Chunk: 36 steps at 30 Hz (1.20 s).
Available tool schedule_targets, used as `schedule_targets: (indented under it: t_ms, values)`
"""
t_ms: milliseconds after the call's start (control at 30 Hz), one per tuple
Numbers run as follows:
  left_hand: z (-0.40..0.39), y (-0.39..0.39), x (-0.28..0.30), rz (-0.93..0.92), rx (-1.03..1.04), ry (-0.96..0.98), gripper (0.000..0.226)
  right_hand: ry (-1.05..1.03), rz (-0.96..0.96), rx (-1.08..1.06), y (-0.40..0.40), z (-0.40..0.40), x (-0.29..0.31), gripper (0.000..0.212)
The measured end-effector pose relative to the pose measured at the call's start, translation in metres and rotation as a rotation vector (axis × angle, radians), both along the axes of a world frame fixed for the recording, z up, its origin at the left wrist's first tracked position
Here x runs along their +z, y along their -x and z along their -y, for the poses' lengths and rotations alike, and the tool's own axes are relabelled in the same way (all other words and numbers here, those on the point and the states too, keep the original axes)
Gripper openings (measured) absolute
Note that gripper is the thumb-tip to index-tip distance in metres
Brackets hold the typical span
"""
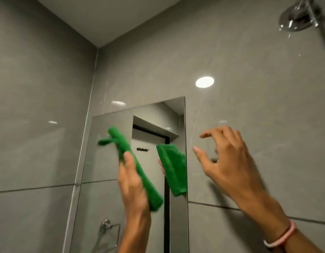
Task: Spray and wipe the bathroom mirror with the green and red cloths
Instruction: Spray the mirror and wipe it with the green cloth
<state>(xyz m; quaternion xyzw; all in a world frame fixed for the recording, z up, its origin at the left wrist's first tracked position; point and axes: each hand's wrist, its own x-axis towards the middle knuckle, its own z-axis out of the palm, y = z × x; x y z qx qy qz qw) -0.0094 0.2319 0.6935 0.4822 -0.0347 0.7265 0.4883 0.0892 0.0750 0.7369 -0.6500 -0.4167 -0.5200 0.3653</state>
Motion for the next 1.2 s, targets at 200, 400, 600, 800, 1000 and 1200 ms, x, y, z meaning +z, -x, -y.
schedule_targets:
  t_ms: [200,400,600,800,1000,1200]
  values:
    - [0.008,-0.089,0.095,-0.479,0.746,-0.465,0.059,0.127,0.193,-0.475,-0.021,0.002,0.034,0.058]
    - [-0.098,-0.105,0.145,-0.405,0.855,-0.653,0.054,0.155,0.331,-0.626,-0.064,-0.075,0.05,0.068]
    - [-0.202,-0.06,0.173,-0.481,0.825,-0.34,0.052,0.085,0.372,-0.71,-0.066,-0.053,0.06,0.071]
    - [-0.322,-0.029,0.047,-0.575,0.718,0.138,0.054,-0.047,0.528,-0.7,-0.078,-0.062,0.06,0.069]
    - [-0.301,-0.028,-0.138,-0.625,0.612,0.451,0.053,-0.126,0.564,-0.671,-0.096,-0.073,0.062,0.07]
    - [-0.192,-0.044,-0.255,-0.641,0.309,1.06,0.052,-0.019,0.512,-0.578,-0.076,-0.061,0.057,0.067]
